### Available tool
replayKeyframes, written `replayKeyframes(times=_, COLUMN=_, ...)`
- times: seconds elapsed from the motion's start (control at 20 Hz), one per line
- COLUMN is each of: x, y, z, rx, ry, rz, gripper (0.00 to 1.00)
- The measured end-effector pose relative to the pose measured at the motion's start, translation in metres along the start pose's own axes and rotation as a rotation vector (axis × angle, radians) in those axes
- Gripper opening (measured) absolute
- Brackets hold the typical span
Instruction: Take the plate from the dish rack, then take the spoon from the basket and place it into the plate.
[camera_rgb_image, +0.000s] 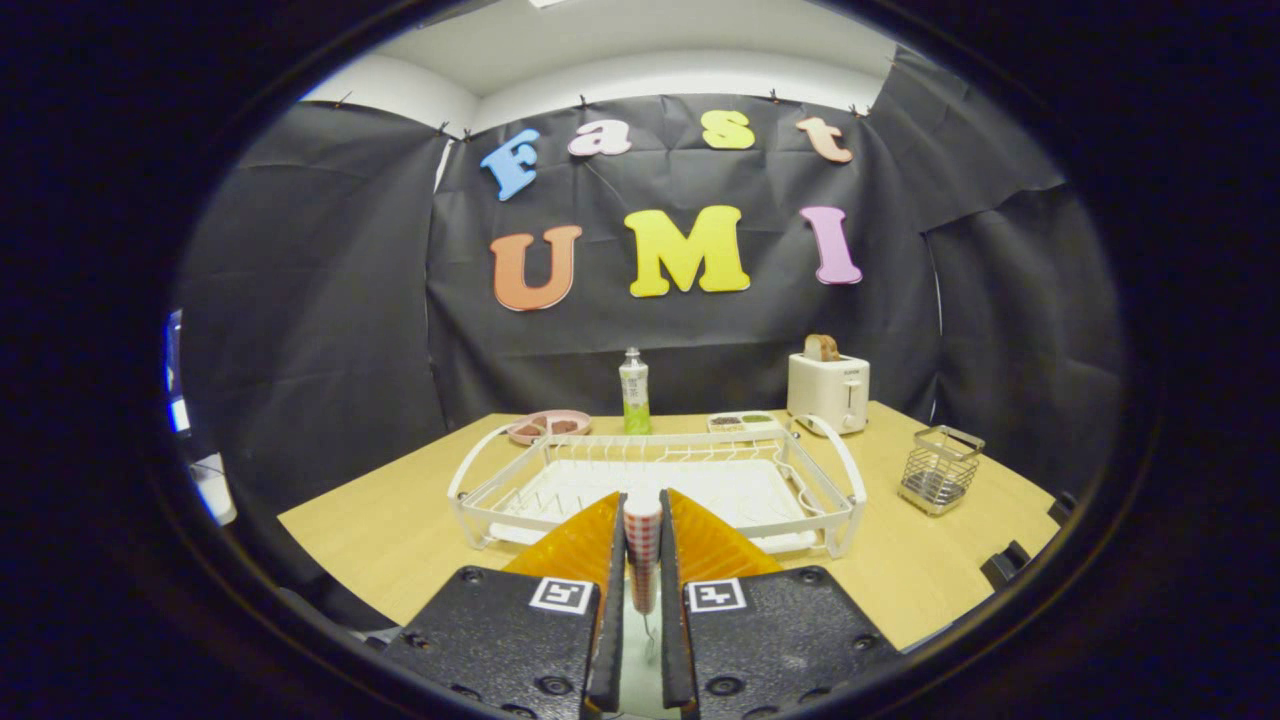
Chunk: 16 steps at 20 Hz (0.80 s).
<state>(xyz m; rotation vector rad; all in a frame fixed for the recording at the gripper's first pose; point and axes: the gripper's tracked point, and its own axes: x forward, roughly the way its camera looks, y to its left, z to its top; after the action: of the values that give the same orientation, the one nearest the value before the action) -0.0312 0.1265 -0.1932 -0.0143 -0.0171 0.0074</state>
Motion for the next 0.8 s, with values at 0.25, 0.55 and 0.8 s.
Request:
replayKeyframes(times=0.25, x=-0.004, y=-0.027, z=-0.002, rx=0.038, ry=0.028, rz=-0.030, gripper=0.24)
replayKeyframes(times=0.55, x=-0.018, y=-0.060, z=0.020, rx=0.045, ry=-0.001, rz=-0.064, gripper=0.55)
replayKeyframes(times=0.8, x=-0.042, y=-0.079, z=0.041, rx=0.053, ry=-0.011, rz=-0.064, gripper=1.00)
